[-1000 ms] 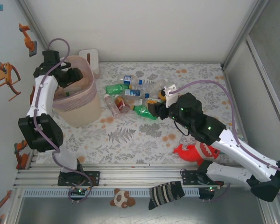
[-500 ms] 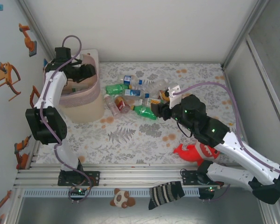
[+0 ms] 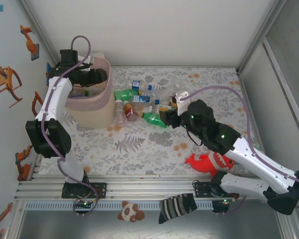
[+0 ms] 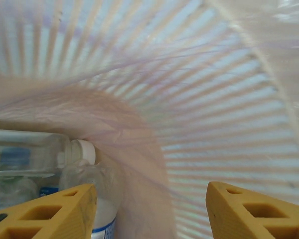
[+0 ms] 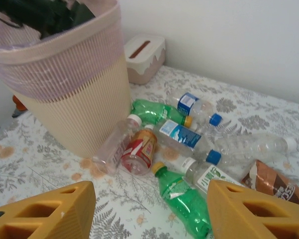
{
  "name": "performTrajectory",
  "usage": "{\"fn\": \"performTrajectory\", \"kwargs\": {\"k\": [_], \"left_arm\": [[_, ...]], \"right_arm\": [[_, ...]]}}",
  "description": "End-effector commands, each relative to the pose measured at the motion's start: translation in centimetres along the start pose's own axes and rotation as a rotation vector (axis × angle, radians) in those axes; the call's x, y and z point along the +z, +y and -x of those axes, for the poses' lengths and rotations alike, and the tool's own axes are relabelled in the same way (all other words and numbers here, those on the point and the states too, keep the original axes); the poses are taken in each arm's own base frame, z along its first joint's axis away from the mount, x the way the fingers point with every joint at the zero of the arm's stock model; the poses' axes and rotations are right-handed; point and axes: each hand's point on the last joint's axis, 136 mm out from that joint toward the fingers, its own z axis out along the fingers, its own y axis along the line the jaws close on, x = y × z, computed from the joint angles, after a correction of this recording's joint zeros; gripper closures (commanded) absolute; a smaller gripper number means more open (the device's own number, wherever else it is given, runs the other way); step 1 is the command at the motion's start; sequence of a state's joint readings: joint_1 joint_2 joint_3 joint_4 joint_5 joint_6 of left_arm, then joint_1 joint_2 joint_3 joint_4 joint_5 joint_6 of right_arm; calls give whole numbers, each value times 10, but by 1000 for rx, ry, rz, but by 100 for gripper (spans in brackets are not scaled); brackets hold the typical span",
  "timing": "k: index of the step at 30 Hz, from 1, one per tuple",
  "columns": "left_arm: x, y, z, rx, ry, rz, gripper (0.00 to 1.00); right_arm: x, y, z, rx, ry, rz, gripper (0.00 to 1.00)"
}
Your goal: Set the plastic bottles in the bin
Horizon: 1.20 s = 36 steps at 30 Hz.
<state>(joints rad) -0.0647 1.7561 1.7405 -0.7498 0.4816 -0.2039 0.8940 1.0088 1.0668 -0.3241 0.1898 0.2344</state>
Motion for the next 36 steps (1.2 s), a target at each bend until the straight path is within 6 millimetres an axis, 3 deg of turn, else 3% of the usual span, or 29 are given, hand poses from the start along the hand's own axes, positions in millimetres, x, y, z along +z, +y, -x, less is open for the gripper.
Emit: {"fn": "performTrajectory", "kwargs": {"k": [1, 10, 13, 19, 23, 27, 30, 36], "left_arm": [[-43, -9, 4, 49, -63, 55, 40], [-93, -39, -14, 60, -122, 132, 40], [-97, -56, -25, 86, -125, 169, 40], [-92, -112, -44, 184, -138, 168, 40], [-73, -149, -55, 228, -135, 125, 40], [-38, -163, -68, 230, -109, 147, 40], [-9, -157, -74, 209, -94, 228, 40], [40, -122, -88, 180, -46, 395, 40]], "right_arm": [[3, -3, 5, 38, 31, -45, 41], [19, -9, -1, 115, 97, -113, 43], [19, -12, 0, 121, 93, -129, 43], [12, -18, 5, 123, 73, -155, 43], [3, -31, 4, 156, 65, -224, 44], [-8, -43, 3, 196, 54, -284, 44], [-13, -47, 1, 203, 53, -301, 44], [-21, -51, -6, 207, 69, -316, 44]]}}
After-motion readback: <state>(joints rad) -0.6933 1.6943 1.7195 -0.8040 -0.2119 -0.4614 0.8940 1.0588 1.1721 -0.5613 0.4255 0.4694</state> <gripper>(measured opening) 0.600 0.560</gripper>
